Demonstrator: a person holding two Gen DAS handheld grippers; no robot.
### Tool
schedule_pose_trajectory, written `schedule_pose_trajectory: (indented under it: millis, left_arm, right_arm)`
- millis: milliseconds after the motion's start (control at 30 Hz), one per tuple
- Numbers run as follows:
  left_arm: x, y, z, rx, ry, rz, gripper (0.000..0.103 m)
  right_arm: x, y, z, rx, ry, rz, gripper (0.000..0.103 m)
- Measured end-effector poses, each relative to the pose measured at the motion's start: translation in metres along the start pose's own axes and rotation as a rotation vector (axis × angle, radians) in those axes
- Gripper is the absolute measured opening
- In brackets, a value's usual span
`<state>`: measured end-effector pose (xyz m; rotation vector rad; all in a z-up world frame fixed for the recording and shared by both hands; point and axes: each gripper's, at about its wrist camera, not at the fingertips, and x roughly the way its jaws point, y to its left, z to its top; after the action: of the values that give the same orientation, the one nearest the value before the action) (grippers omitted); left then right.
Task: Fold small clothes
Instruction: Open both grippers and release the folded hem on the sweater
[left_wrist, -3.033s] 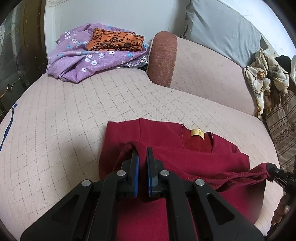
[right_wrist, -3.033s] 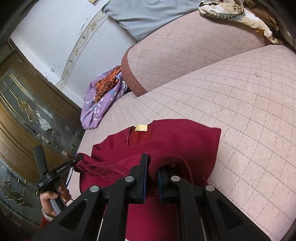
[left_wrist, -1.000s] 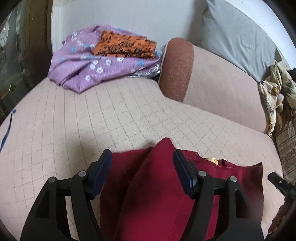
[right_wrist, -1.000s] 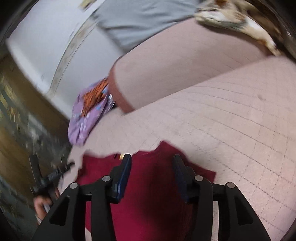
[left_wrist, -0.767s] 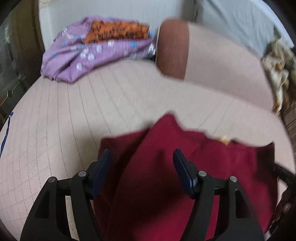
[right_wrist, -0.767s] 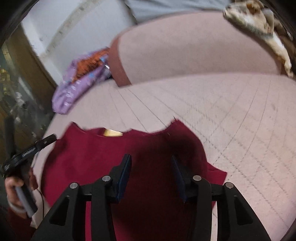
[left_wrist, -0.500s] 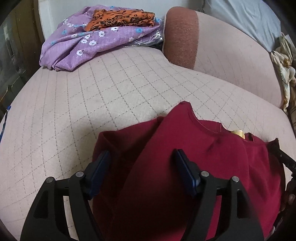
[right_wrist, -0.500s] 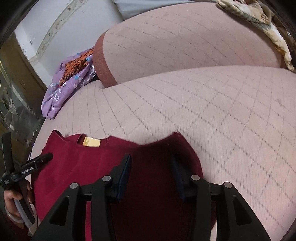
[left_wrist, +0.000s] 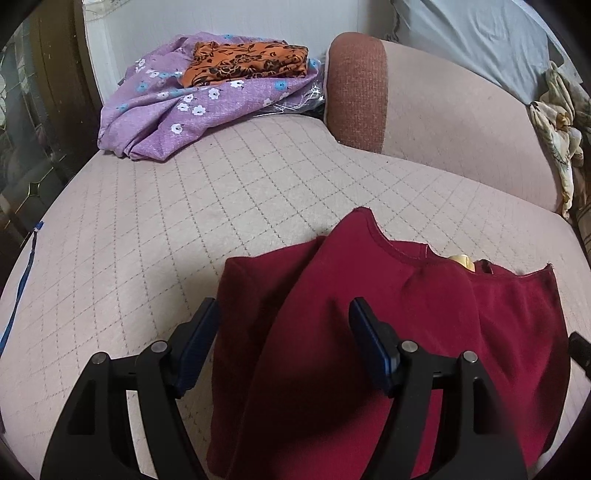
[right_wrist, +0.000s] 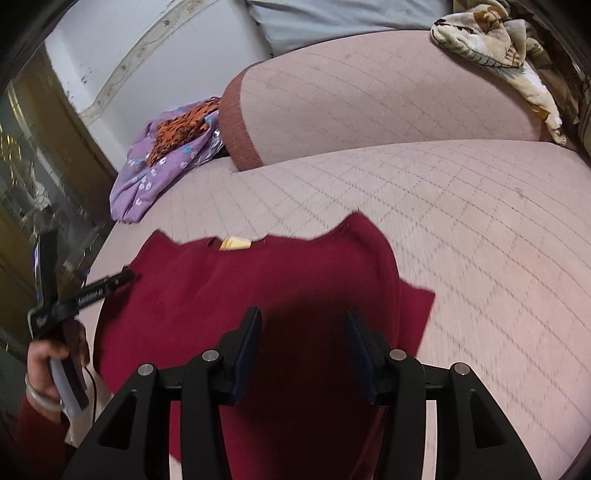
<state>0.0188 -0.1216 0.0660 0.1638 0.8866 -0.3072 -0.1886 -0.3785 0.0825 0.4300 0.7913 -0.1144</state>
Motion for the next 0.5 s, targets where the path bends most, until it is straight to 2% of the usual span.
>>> schedule_pose_trajectory:
  millis: [100, 200, 300, 400, 500]
  left_arm:
    - [-0.006, 0.001, -0.002, 0.000, 0.000, 0.002, 0.072]
    - [-0.014, 0.003, -0.006, -0.005, 0.012, -0.005, 0.072]
    - [-0.030, 0.010, -0.013, -0.007, 0.025, -0.021, 0.072]
    - [-0.047, 0.021, -0.027, -0.020, 0.030, -0.027, 0.075]
    - [-0.052, 0.034, -0.043, -0.048, 0.040, -0.017, 0.075]
  right_arm:
    - [0.005, -0.002, -0.010, -0.014, 0.024, -0.044, 0.051]
    - [0.026, -0.010, -0.018, -0.011, 0.099, -0.066, 0.051]
    - [0.020, -0.002, -0.009, -0.007, 0.103, -0.085, 0.053]
    - [0.006, 0.022, 0.009, -0.028, 0.047, -0.004, 0.053]
    - [0.014, 0.057, 0.024, -0.077, 0.036, 0.082, 0.057]
